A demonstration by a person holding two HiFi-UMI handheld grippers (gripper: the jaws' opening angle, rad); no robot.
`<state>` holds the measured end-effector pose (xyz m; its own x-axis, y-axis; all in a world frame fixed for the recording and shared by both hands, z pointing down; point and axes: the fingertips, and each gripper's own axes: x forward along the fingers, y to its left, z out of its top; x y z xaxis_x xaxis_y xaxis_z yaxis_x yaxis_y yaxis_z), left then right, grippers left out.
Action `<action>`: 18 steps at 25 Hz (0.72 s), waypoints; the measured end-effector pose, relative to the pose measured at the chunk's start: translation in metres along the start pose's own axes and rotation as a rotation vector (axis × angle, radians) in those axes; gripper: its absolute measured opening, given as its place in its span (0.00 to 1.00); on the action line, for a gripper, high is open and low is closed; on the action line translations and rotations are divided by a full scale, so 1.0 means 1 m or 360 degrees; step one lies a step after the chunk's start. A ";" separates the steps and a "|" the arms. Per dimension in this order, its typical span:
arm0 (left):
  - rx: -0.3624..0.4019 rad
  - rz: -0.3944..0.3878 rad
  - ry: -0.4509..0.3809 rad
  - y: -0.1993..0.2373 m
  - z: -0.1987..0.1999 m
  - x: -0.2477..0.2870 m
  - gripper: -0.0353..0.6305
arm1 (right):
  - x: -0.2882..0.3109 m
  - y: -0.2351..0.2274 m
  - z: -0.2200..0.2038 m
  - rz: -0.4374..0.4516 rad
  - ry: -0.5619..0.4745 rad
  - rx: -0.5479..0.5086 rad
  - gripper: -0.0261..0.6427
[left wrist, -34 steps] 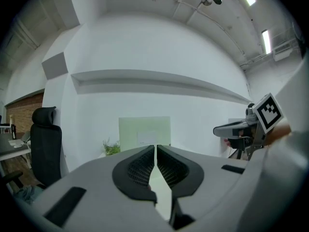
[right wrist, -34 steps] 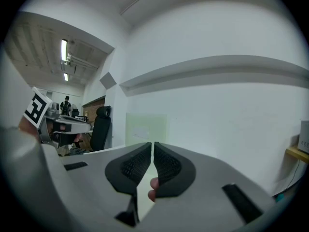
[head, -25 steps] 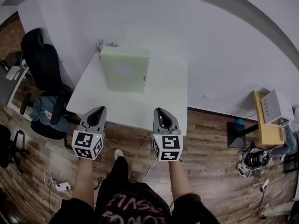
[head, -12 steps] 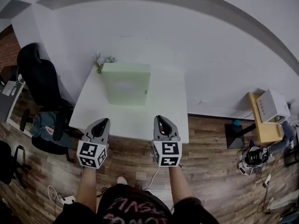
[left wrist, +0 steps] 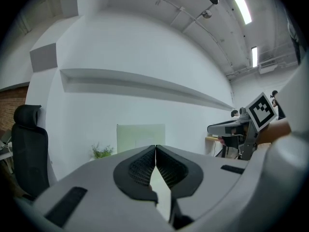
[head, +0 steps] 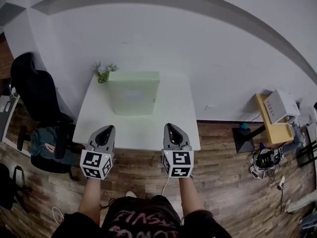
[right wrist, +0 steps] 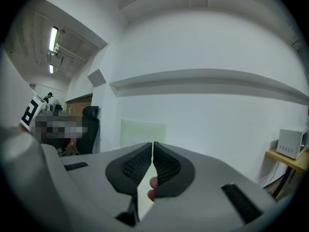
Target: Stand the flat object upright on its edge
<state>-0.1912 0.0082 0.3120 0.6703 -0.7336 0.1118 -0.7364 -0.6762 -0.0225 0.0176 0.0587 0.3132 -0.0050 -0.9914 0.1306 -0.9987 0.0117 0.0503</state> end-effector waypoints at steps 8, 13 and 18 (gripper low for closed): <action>0.0003 0.0049 -0.0014 0.014 0.004 -0.007 0.08 | 0.003 0.009 0.002 0.0008 0.0004 -0.0006 0.08; 0.0010 0.0079 -0.0030 0.016 0.010 -0.005 0.08 | 0.008 0.010 0.008 0.0031 -0.0006 -0.0013 0.08; 0.0012 0.0097 -0.0054 0.020 0.014 -0.007 0.08 | 0.009 0.009 0.005 0.0039 -0.0003 -0.0017 0.08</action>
<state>-0.2092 -0.0012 0.2972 0.6271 -0.7752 0.0765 -0.7752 -0.6307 -0.0355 0.0085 0.0492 0.3099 -0.0296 -0.9911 0.1299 -0.9976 0.0373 0.0577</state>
